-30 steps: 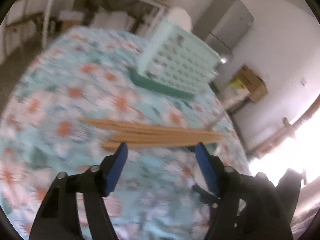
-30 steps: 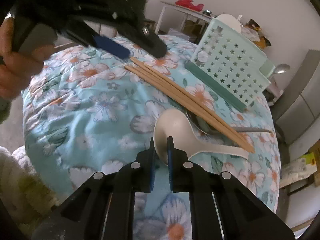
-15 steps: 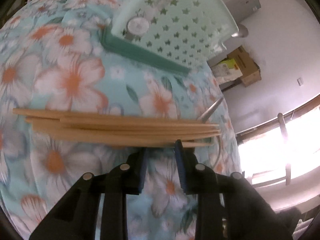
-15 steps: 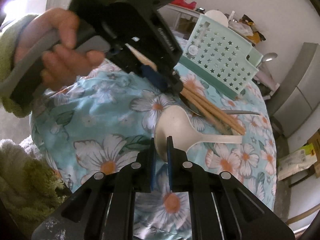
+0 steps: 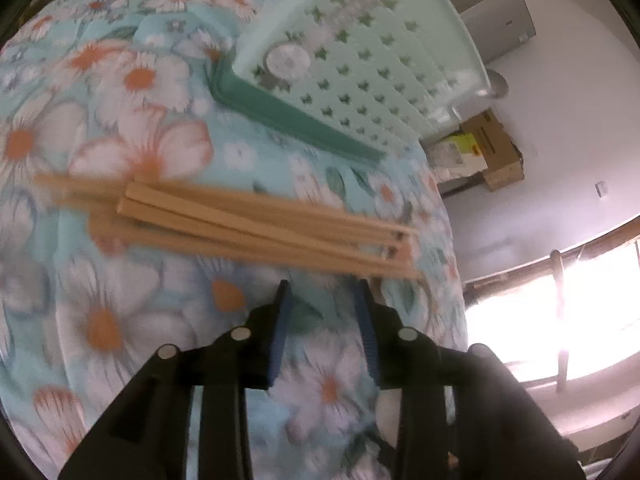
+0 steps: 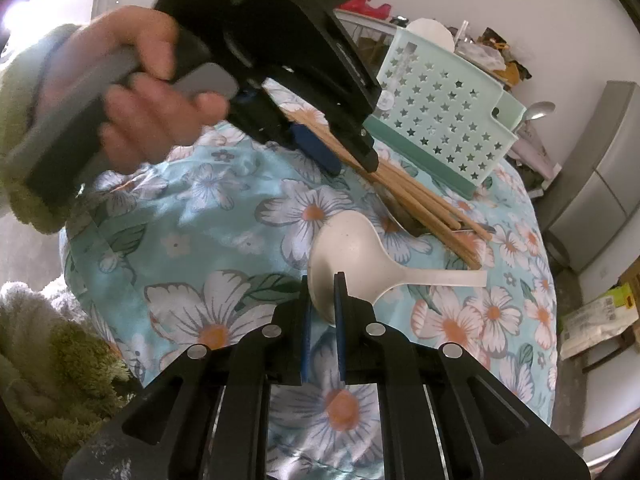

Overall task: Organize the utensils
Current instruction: 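Grasp the white plastic ladle by its handle with the right tool, then grasp a metal spoon lying among the chopsticks with the left tool, then carry the metal spoon into the green basket and open the left tool, then move the left tool back toward the chopsticks while the right tool holds the ladle, then lower the white ladle into the green basket and open the right tool, then move both tools over the wooden chopsticks on the tablecloth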

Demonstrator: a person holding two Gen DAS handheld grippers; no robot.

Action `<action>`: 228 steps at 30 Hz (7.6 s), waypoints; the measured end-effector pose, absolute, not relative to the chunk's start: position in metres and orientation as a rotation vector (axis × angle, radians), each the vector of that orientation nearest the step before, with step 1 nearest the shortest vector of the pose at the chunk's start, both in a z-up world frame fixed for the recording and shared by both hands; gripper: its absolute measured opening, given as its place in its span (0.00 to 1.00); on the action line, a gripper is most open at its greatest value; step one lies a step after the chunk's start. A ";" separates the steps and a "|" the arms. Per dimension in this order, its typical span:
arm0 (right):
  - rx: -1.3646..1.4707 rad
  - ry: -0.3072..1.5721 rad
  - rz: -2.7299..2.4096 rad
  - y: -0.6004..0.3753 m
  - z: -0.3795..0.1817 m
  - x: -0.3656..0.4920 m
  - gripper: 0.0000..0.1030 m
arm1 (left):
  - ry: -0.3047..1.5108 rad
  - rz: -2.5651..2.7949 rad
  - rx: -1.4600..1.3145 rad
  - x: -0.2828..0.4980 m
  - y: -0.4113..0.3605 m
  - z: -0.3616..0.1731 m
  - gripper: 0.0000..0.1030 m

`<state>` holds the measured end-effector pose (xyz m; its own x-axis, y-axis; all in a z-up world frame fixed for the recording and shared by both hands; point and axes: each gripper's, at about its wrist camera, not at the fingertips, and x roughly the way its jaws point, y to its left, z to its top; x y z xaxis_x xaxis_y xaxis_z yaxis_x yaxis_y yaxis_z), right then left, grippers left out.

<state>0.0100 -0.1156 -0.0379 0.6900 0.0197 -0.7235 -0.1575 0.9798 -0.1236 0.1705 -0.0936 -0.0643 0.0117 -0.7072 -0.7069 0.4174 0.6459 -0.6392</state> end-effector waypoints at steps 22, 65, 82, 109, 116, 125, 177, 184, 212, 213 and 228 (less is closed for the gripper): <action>-0.146 0.800 0.089 -0.121 -0.038 0.001 0.09 | 1.439 -0.859 -0.274 0.158 -0.074 -0.070 0.02; 0.189 0.711 0.141 -0.165 0.006 0.032 0.05 | 0.998 -0.635 0.678 0.121 -0.049 0.073 0.00; 0.480 0.568 0.281 -0.232 0.059 0.034 0.02 | 0.735 -0.575 0.349 0.152 -0.021 0.203 0.00; 0.496 0.531 0.290 -0.248 0.068 0.050 0.02 | 0.336 -0.467 0.452 0.217 -0.129 0.199 0.00; 0.507 0.539 0.286 -0.249 0.066 0.050 0.02 | 0.328 -0.509 0.509 0.211 -0.151 0.176 0.00; 0.514 0.543 0.274 -0.251 0.064 0.049 0.02 | 0.392 -0.543 0.507 0.223 -0.162 0.155 0.00; 0.691 0.278 0.359 -0.357 0.141 0.143 0.02 | 0.721 -0.538 -0.194 0.164 0.036 0.071 0.77; 0.765 0.328 0.351 -0.356 0.123 0.149 0.02 | 0.754 -0.486 -0.247 0.154 0.063 0.050 0.77; 0.758 0.715 0.237 -0.364 0.058 0.199 0.18 | 0.798 -0.499 -0.290 0.152 0.064 0.035 0.77; 0.746 0.727 0.217 -0.366 0.054 0.201 0.23 | 0.797 -0.502 -0.289 0.152 0.063 0.035 0.77; 0.562 0.656 0.000 -0.381 0.078 0.177 0.50 | 0.809 -0.515 -0.283 0.155 0.055 0.032 0.77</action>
